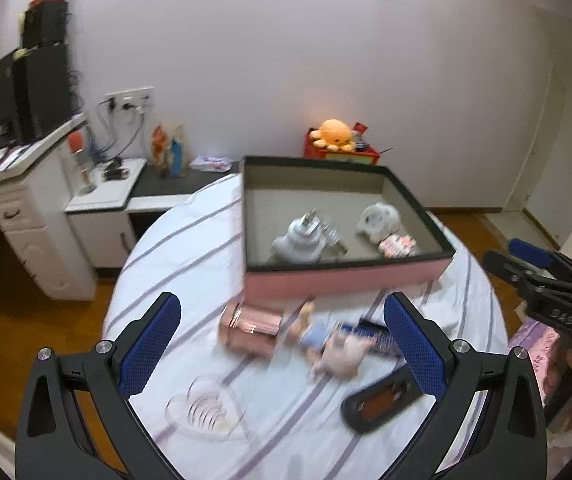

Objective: Organize rigid objects
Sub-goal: 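Withdraw both tools from the box toward the remaining items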

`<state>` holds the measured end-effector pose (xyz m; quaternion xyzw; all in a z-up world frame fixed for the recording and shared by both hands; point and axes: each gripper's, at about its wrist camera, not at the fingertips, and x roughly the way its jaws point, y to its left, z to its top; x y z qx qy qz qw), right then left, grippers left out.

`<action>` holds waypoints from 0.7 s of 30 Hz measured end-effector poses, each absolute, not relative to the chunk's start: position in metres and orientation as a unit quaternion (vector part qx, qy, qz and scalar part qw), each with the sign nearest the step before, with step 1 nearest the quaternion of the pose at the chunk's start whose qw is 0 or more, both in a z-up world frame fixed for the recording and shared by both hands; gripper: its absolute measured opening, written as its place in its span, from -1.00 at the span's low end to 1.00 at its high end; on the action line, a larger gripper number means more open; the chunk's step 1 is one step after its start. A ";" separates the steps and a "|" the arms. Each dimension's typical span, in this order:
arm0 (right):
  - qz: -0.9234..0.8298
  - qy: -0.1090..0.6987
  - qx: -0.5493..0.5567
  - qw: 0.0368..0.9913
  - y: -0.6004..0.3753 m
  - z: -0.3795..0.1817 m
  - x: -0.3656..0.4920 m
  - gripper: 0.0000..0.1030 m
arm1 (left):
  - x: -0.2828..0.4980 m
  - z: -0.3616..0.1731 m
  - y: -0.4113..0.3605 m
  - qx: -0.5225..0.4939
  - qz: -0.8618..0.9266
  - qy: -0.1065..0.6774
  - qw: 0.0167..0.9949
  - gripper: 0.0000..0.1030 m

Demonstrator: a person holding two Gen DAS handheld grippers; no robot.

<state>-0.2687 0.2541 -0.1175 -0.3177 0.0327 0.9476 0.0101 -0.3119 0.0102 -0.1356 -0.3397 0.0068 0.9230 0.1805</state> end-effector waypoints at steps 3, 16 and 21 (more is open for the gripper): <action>0.947 0.042 -0.319 0.012 0.249 -0.121 -0.248 0.55 | -0.294 -0.138 0.003 -0.336 0.926 0.008 0.171 0.99; 0.941 0.070 -0.330 0.010 0.234 -0.140 -0.200 0.56 | -0.245 -0.144 0.006 -0.331 0.928 0.046 0.166 0.99; 0.942 0.069 -0.329 0.012 0.232 -0.141 -0.189 0.56 | -0.234 -0.143 0.008 -0.328 0.928 0.056 0.166 0.99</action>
